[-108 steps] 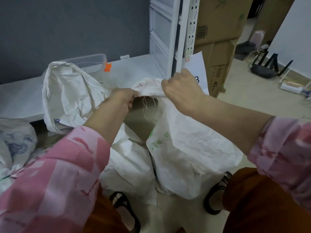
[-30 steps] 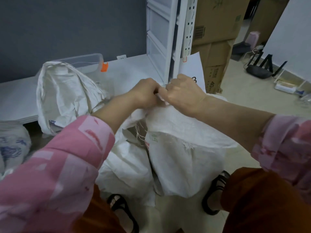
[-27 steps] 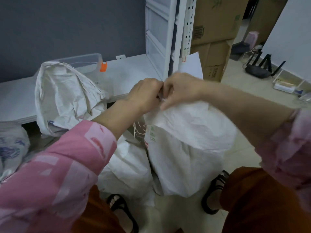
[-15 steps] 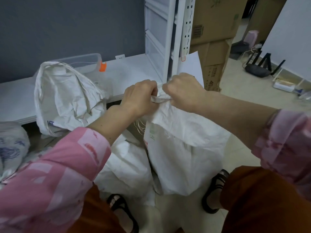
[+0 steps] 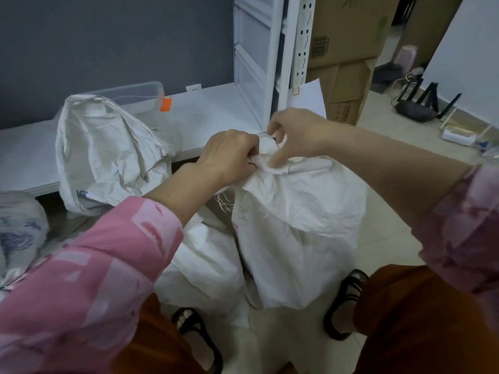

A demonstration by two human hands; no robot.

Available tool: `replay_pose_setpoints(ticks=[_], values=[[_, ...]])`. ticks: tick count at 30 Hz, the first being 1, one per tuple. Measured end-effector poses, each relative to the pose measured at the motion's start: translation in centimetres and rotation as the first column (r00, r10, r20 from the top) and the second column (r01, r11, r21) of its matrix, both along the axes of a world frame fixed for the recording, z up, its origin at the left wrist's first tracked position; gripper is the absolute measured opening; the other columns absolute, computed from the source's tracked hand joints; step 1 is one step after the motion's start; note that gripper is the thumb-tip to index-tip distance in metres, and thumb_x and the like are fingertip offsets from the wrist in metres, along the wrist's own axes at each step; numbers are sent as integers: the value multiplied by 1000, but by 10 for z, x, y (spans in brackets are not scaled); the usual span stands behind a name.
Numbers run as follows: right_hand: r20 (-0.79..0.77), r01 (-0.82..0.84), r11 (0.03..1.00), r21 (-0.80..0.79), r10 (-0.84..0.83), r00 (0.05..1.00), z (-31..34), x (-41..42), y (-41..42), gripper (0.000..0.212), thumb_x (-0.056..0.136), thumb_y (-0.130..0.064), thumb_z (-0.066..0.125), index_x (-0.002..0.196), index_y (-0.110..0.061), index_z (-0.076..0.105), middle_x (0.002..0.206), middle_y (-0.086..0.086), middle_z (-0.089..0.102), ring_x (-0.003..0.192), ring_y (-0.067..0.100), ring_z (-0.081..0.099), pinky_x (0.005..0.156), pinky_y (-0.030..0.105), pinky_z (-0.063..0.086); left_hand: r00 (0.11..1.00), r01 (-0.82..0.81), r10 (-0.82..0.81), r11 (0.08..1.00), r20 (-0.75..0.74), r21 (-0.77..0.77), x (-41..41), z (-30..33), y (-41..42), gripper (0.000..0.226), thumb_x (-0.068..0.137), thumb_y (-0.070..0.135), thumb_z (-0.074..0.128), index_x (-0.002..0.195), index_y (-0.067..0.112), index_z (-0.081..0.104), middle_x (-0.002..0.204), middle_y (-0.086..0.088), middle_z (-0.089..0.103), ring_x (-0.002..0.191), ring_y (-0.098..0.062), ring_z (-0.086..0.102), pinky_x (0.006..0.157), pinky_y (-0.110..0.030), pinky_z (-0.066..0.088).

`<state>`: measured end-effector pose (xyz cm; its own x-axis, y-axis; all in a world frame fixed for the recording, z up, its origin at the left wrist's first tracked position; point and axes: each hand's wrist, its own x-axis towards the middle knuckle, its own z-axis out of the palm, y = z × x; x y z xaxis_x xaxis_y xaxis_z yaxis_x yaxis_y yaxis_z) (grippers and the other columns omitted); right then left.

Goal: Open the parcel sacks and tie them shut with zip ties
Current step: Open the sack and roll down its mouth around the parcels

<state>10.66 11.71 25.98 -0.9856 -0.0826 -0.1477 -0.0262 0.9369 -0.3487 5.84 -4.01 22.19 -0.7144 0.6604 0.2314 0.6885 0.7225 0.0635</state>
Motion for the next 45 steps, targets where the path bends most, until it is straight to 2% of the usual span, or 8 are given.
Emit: replay_pose_setpoints(ticks=[12, 18, 22, 25, 30, 36, 41, 45], values=[[-116, -86, 924, 373, 138, 984, -28, 1, -7, 20, 80, -27, 67, 80, -17, 49, 88, 5, 59, 86, 25, 55, 67, 31, 37, 1000, 26, -27, 991, 8, 128, 4, -19, -12, 19, 72, 8, 62, 72, 18, 46, 75, 5, 48, 70, -20, 47, 60, -27, 29], [-400, -29, 560, 828, 626, 670, -49, 4, -14, 12, 61, -5, 62, 55, -14, 60, 48, 1, 55, 52, 22, 57, 53, 27, 38, 841, -27, -91, 978, 534, 209, 0, 15, -8, 45, 68, 24, 80, 105, 27, 55, 93, 13, 58, 76, -10, 53, 69, -19, 43], [-421, -102, 721, 686, 507, 752, -41, 8, -25, 20, 64, -11, 76, 62, -13, 56, 61, 5, 61, 61, 26, 59, 55, 29, 39, 916, 3, -13, 1000, 400, 28, 3, 17, 6, 21, 73, 20, 74, 66, 18, 54, 67, 2, 55, 69, -20, 50, 58, -26, 40], [-39, -163, 960, 227, 176, 984, -19, 2, -5, 41, 70, -35, 79, 102, -19, 59, 101, -2, 60, 97, 20, 56, 79, 34, 48, 957, 22, -6, 998, 289, -52, 3, 2, 2, 9, 73, 22, 68, 74, 21, 60, 80, 4, 63, 75, -17, 54, 68, -26, 43], [160, -188, 884, 427, 131, 978, -29, 6, 14, 36, 72, -35, 76, 100, -23, 56, 101, -4, 53, 105, 21, 52, 70, 30, 39, 967, 11, -41, 993, 250, 122, 3, -5, -15, 16, 68, 14, 67, 70, 26, 58, 67, 14, 56, 72, -16, 56, 65, -27, 43], [-362, -38, 626, 779, 498, 788, -48, 17, 8, 27, 48, 11, 58, 65, -10, 55, 58, 5, 55, 49, 25, 56, 42, 21, 18, 914, -26, 71, 993, 400, -118, 9, 9, -15, 22, 70, 20, 74, 74, 28, 54, 81, 11, 57, 77, -15, 54, 61, -24, 41], [-466, -52, 693, 719, 536, 704, -52, 23, -8, 20, 53, 5, 58, 70, -5, 61, 58, 8, 56, 42, 26, 55, 40, 20, 24, 713, -125, 5, 985, 701, 121, 12, 22, 9, 22, 71, 18, 79, 84, 6, 65, 75, -4, 61, 65, -18, 52, 60, -26, 43], [-85, -160, 947, 277, 190, 978, -20, 19, -3, 23, 80, -24, 71, 97, -13, 59, 90, 2, 64, 84, 26, 64, 58, 32, 41, 909, -77, 73, 997, 410, -7, 13, -1, 21, 15, 76, 24, 71, 78, 14, 60, 72, 2, 52, 68, -18, 47, 62, -26, 35]])
